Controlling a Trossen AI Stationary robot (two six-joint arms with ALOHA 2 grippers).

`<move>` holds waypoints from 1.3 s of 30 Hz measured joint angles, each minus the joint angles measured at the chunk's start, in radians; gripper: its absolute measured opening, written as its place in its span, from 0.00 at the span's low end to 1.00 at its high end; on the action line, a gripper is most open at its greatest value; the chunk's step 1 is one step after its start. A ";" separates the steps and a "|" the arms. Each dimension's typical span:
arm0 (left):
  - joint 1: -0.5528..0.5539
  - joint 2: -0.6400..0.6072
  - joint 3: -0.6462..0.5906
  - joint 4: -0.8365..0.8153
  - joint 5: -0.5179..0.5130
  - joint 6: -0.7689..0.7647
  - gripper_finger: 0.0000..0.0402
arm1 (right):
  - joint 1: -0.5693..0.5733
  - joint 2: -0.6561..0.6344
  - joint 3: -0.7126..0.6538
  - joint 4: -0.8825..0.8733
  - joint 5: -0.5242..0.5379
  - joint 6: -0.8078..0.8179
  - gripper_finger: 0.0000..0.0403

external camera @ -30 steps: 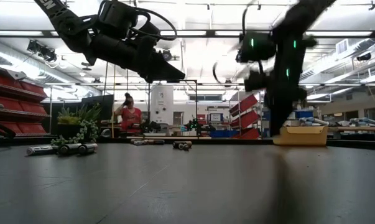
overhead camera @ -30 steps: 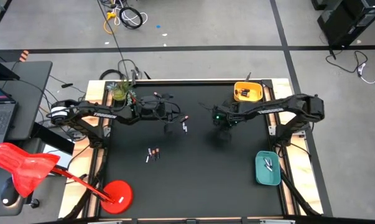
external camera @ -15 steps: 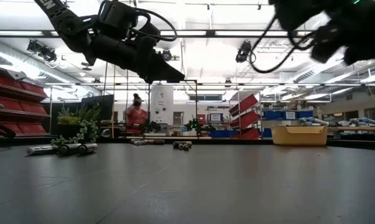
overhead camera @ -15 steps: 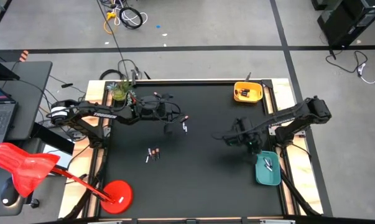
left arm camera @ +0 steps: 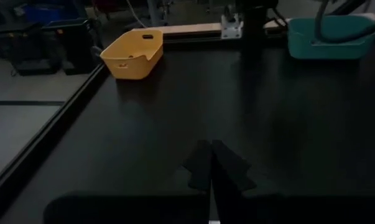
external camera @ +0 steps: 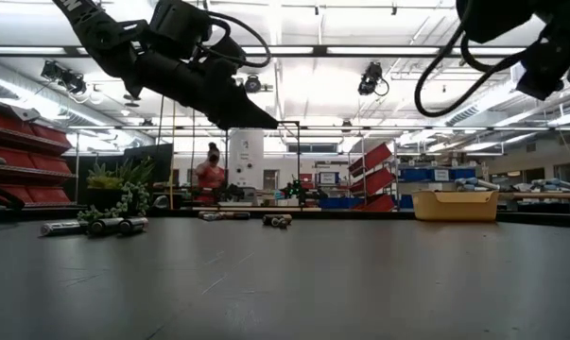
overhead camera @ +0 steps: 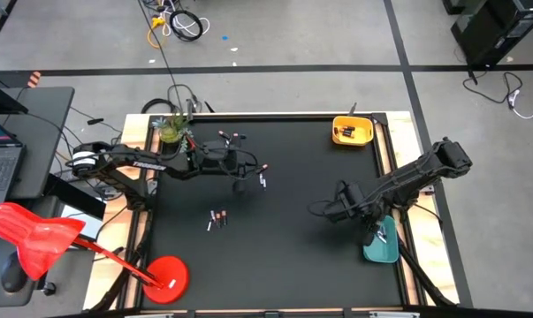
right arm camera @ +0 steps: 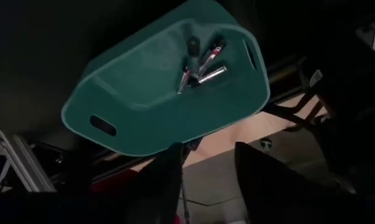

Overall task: Sort batteries
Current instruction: Put the black battery into the yellow bin

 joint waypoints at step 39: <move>-0.036 -0.158 -0.200 -0.099 -0.288 -0.127 0.02 | -0.638 0.402 0.179 1.238 0.336 -1.166 0.32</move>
